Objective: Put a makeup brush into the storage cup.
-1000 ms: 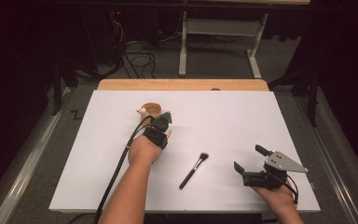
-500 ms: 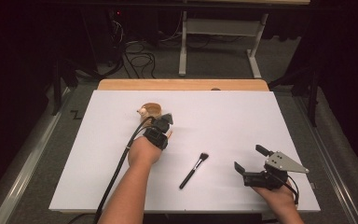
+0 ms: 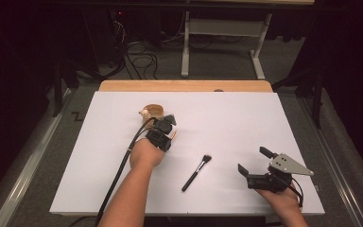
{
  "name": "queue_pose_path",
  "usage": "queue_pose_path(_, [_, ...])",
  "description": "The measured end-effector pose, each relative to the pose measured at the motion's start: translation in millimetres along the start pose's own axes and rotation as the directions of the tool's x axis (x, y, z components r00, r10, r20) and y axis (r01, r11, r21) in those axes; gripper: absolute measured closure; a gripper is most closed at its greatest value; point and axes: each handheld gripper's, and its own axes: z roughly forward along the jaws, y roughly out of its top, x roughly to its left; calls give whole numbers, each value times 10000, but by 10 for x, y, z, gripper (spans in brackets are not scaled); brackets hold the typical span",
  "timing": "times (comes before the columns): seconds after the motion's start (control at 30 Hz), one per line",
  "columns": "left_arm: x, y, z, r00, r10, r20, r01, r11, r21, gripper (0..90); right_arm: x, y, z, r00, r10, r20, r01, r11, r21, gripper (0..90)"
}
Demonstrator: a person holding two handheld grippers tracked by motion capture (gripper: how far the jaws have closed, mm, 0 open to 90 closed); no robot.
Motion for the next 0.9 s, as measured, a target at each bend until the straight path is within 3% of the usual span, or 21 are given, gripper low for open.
queue_pose_path(0.57, [111, -142, -79, 9990, -16, 441, 44, 9980, -631, 837, 12, -8, 3, 10000, 11, 39, -12, 10000, 46, 9])
queue_pose_path(0.9, [201, -297, -141, 9960, 197, 874, -62, 9885, -1513, 837, 21, -12, 9, 10000, -8, 13, 8, 10000, 89, 9])
